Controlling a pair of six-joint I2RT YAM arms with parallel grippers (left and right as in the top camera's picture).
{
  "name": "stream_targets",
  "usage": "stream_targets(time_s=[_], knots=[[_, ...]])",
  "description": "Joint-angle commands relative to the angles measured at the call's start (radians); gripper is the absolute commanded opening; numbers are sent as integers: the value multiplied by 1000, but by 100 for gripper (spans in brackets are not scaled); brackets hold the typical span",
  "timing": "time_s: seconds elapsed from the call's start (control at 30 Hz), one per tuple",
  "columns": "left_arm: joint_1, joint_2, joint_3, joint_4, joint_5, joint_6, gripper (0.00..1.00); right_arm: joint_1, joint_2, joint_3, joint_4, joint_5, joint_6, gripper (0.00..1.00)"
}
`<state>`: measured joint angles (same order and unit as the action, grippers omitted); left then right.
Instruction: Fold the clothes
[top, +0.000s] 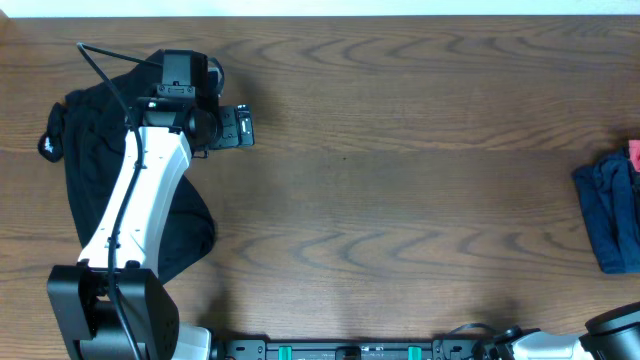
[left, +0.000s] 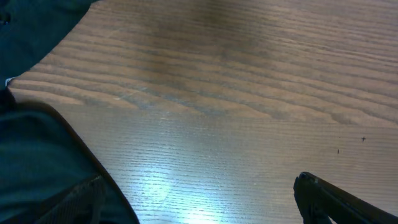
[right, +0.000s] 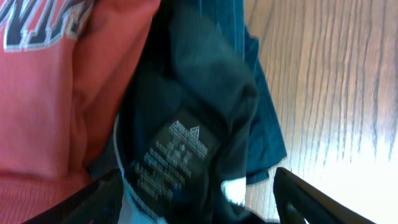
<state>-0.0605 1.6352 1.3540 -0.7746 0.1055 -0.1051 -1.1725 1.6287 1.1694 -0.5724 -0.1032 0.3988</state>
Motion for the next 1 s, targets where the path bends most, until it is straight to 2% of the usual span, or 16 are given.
stream_targets(time_s=[0.0, 0.33, 0.53, 0.6, 0.73, 0.97], knots=[[3, 11, -9, -6, 7, -5, 98, -5, -5, -7, 48, 57, 27, 75], [3, 11, -9, -5, 7, -5, 98, 8, 6, 0, 160, 39, 25, 74], [3, 11, -9, -3, 6, -5, 98, 15, 6, 6, 313, 20, -77, 53], [3, 11, -9, -4, 6, -5, 98, 26, 14, 6, 356, 45, -118, 50], [3, 11, -9, -1, 6, -5, 98, 54, 73, 6, 399, 132, -162, 48], [3, 11, -9, 16, 7, -5, 98, 88, 293, 6, 404, 145, -179, 52]])
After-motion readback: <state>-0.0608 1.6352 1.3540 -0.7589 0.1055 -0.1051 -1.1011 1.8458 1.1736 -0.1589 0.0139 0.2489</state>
